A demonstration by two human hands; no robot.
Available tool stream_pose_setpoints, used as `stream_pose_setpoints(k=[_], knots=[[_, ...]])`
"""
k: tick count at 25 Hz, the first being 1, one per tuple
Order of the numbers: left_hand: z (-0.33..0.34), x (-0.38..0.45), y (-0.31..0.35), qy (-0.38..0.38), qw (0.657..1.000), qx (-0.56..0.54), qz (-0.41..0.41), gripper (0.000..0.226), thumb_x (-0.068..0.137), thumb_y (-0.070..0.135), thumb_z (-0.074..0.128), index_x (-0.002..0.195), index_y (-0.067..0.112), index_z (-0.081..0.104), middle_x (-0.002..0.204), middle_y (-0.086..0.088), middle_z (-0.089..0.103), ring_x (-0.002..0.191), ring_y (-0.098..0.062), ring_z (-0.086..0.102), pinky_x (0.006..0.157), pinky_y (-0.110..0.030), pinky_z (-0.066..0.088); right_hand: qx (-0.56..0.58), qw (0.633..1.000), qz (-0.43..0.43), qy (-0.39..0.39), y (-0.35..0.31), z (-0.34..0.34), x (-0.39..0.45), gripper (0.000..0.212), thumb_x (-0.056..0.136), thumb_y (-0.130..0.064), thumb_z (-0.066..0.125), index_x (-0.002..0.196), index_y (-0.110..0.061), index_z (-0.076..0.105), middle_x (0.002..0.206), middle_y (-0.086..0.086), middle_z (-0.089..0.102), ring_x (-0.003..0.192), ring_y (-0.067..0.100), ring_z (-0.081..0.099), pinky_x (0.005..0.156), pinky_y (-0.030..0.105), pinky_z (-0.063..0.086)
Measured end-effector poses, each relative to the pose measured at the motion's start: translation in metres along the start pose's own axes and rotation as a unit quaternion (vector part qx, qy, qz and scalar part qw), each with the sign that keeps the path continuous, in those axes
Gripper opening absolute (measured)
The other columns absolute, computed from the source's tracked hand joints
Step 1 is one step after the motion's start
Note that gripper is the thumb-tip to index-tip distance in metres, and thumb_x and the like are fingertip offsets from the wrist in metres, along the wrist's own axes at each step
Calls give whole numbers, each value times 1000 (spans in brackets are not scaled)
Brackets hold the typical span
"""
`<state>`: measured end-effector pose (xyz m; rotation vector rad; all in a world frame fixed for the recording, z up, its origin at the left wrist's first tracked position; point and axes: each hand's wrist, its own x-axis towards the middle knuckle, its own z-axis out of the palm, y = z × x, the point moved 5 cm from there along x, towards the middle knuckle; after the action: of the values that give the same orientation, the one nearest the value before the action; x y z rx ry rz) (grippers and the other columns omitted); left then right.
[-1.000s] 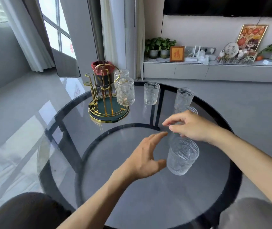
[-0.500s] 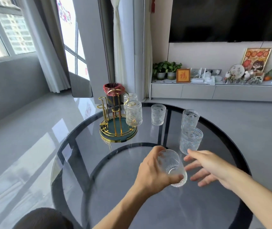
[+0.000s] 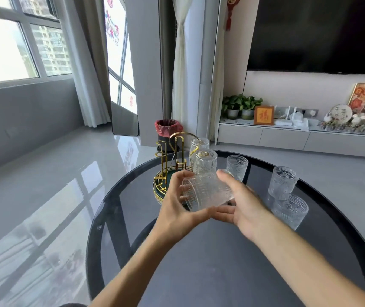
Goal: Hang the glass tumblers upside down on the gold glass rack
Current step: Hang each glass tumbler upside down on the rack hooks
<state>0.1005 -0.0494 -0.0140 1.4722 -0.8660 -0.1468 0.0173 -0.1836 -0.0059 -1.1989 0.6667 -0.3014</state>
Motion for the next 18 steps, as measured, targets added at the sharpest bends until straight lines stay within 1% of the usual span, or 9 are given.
stream_pose_setpoints(k=[2,3,5,7,8,10,11,13,18], knots=[[-27,10,-10,15,998,-57,-21,64,70,31,84,126,32,53,129,10,63,121,-12,60,94,-30,50,-49,991,-110,54,-23,16,10,45,72,-46,77,110,-27,63,118,12,68,83,31,73,56,38,60],[-45,12,-18,66,993,-89,-47,54,75,32,80,124,30,57,128,7,65,120,-11,60,93,-29,50,-82,979,-172,76,-35,24,14,44,70,-47,77,108,-30,63,116,9,68,87,29,72,58,40,61],[-78,15,-39,189,968,-112,-124,32,88,32,71,117,28,62,124,2,67,115,-14,62,90,-33,49,-161,939,-284,108,-55,41,21,46,68,-50,75,109,-34,61,115,1,68,96,24,68,74,49,60],[-96,14,-53,243,948,-91,-184,22,94,31,64,115,26,61,121,0,65,114,-17,60,93,-39,49,-264,881,-370,129,-67,61,29,53,72,-50,74,119,-33,58,119,-3,66,106,19,62,86,40,53],[-99,15,-55,247,945,-87,-195,20,94,31,65,113,26,62,118,2,65,114,-17,59,95,-40,49,-325,846,-400,137,-69,70,33,55,74,-48,74,123,-32,56,121,-2,65,107,19,59,85,32,49],[-100,16,-52,249,943,-103,-195,15,93,30,66,107,30,62,112,8,65,110,-12,60,94,-40,50,-424,790,-419,145,-67,85,43,59,74,-45,73,128,-33,52,121,3,63,105,22,59,80,29,46],[-101,17,-52,250,942,-111,-192,13,93,31,66,105,32,63,110,11,65,108,-9,60,93,-39,51,-452,778,-413,141,-63,90,49,60,74,-44,73,129,-34,52,121,4,63,105,25,60,81,31,48],[-101,18,-50,250,944,-111,-186,11,93,31,66,104,32,64,110,11,65,107,-7,60,93,-39,51,-480,773,-396,128,-53,93,60,60,73,-42,75,128,-34,52,123,5,63,107,27,60,84,35,50],[-93,19,-45,249,939,-128,-202,20,91,28,68,109,20,66,107,5,69,102,-10,63,90,-40,53,-541,764,-338,99,-29,89,88,60,74,-41,75,128,-32,53,119,6,65,106,29,59,80,32,45]])
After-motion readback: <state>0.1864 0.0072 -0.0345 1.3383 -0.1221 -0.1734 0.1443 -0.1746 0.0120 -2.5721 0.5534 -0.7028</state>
